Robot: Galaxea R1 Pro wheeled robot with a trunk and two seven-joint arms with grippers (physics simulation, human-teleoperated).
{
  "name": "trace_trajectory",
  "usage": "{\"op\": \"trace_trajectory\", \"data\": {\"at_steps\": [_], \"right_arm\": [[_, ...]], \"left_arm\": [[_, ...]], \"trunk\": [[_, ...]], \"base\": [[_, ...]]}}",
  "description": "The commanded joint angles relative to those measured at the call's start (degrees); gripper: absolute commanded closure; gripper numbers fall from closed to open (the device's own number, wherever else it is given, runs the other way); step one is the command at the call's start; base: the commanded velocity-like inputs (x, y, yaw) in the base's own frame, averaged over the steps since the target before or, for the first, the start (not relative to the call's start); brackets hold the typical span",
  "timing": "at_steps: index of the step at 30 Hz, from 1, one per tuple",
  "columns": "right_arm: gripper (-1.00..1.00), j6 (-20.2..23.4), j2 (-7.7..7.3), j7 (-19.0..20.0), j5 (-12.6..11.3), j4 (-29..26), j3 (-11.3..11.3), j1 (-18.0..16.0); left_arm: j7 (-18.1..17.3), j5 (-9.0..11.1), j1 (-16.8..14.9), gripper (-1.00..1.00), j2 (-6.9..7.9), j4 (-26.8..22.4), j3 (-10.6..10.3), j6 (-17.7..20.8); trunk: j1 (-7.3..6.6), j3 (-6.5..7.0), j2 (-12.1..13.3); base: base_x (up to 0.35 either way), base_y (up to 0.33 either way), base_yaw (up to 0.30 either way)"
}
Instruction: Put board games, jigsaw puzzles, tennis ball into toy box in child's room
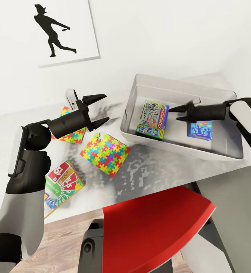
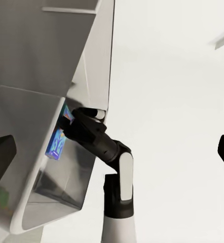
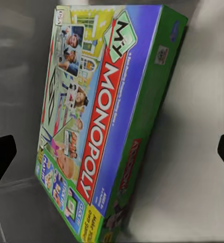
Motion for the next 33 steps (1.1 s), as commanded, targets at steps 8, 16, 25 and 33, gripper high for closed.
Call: {"op": "trace_trajectory", "data": {"at_steps": [8, 16, 25, 33], "right_arm": [[-1.00, 0.00, -0.45, -2.70, 0.35, -2.45, -0.11, 0.21], [-1.00, 0.00, -0.53, -3.60, 0.22, -4.77, -0.10, 0.35], [-1.00, 0.00, -0.55, -3.83, 0.09, -7.70, -0.05, 0.63], [-1.00, 0.00, -0.55, -3.86, -0.05, -8.63, -0.04, 0.71]], "left_arm": [[0.58, 0.59, -0.02, -1.00, 0.02, -0.03, 0.01, -0.07], [0.55, 0.54, 0.06, -1.00, 0.03, -0.05, 0.05, -0.02], [0.13, 0.47, 0.22, -1.00, 0.03, -0.10, 0.06, 0.00], [-0.03, 0.46, 0.35, -1.00, 0.03, -0.16, 0.06, -0.01]], "trunk": [[0.04, -0.07, -0.09], [0.04, -0.07, -0.09], [0.04, -0.07, -0.09], [0.04, -0.07, -0.09]], "base": [[0.000, 0.000, 0.000], [0.000, 0.000, 0.000], [0.000, 0.000, 0.000], [0.000, 0.000, 0.000]]}}
